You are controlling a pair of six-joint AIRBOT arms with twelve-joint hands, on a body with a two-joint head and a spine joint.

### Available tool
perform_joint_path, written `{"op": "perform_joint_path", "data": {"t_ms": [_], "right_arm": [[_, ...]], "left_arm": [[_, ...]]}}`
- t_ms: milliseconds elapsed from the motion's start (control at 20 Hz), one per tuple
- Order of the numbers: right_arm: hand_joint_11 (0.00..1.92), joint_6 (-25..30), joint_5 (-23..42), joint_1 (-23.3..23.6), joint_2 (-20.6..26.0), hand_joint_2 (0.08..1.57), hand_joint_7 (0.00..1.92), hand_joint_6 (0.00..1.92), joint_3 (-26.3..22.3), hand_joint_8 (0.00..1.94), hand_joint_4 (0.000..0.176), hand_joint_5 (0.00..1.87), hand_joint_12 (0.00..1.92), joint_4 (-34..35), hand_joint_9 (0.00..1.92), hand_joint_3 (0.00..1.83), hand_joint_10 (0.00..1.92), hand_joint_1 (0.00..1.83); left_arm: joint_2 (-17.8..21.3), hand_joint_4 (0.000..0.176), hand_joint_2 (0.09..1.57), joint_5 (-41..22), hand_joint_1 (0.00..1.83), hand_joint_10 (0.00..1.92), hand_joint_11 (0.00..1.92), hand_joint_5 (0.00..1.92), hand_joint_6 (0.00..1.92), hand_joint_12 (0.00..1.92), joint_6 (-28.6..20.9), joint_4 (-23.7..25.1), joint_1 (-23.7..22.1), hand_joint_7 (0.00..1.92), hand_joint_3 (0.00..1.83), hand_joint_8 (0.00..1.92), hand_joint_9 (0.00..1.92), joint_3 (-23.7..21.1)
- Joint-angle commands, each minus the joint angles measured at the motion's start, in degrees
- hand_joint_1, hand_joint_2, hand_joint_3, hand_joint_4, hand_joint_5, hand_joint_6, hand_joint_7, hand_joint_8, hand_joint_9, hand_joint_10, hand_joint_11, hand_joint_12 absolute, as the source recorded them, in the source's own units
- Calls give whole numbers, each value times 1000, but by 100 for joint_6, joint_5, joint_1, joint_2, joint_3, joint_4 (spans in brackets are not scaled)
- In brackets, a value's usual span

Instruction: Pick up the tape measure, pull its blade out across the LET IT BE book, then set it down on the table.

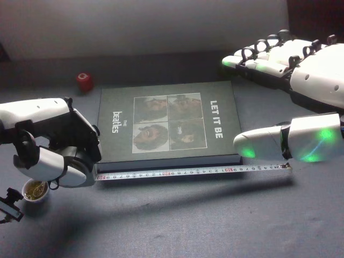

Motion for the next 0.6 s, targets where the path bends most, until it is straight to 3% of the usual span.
{"op": "perform_joint_path", "data": {"t_ms": [0,100,150,200,250,300,400,550], "right_arm": [[1,10,589,41,19,1036,0,0,-21,0,0,0,95,-65,0,1,0,0],[0,-2,597,41,19,1036,0,0,-20,0,0,0,102,-65,0,0,0,0],[0,-3,609,41,20,1036,0,0,-20,0,0,0,102,-64,0,0,0,0],[0,-3,615,41,20,1036,0,0,-18,0,0,0,102,-64,0,0,0,0],[0,-4,615,40,20,1036,0,0,-18,0,0,0,102,-64,0,0,0,0],[0,-4,615,38,20,1036,0,0,-18,0,0,0,102,-64,0,0,0,0],[0,-4,625,31,22,1036,0,0,-18,0,0,0,103,-63,0,0,0,0],[0,-5,626,26,22,1036,0,0,-18,0,0,0,103,-63,0,0,0,0]], "left_arm": [[5,0,1095,570,1380,1287,749,1015,736,1206,-18,-10,-30,1096,1,870,847,10],[5,0,1093,570,1375,1280,726,1012,753,1150,-12,-10,-32,1085,2,859,879,17],[5,0,1115,574,1372,1294,700,931,932,1081,-12,-10,-38,1020,4,929,849,16],[5,0,1125,591,1246,724,676,901,1037,999,-11,-10,-43,1004,2,993,815,16],[4,0,1064,603,1191,402,645,841,422,911,5,-10,-51,924,0,414,836,20],[4,0,1037,603,1144,199,631,856,143,813,17,-10,-55,940,0,134,867,22],[5,0,1029,603,1079,31,618,857,9,679,17,-11,-61,940,0,7,894,19],[5,0,1031,603,1015,10,593,845,1,647,39,-11,-75,916,1,0,888,15]]}}
